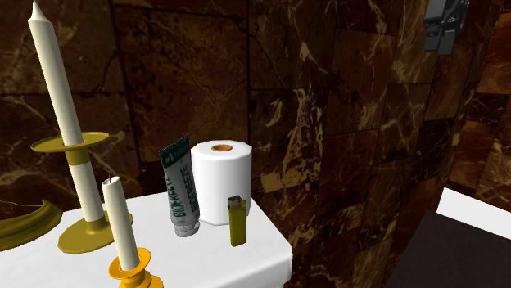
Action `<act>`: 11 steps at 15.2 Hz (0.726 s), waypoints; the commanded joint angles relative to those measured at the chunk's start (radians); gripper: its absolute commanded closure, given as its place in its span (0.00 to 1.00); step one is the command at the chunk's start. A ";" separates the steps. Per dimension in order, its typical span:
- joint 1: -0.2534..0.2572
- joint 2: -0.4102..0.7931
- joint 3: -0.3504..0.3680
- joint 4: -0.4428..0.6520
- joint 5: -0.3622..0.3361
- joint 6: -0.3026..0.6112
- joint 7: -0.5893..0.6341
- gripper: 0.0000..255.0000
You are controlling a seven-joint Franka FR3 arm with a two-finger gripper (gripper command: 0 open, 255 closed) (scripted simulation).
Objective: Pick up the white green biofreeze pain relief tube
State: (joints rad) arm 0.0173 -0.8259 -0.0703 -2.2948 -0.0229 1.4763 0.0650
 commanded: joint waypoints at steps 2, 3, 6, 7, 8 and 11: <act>0.000 -0.001 0.023 -0.010 0.021 0.002 0.039 0.00; 0.001 -0.001 0.047 -0.018 0.042 0.005 0.079 0.00; 0.003 0.010 0.117 -0.035 0.108 0.018 0.196 0.00; 0.004 0.017 0.141 -0.038 0.130 0.024 0.234 0.00; 0.005 0.025 0.165 -0.039 0.152 0.031 0.273 0.00; 0.008 0.060 0.235 -0.036 0.216 0.056 0.388 0.00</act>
State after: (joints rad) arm 0.0230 -0.7756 0.1364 -2.3313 0.1670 1.5245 0.4060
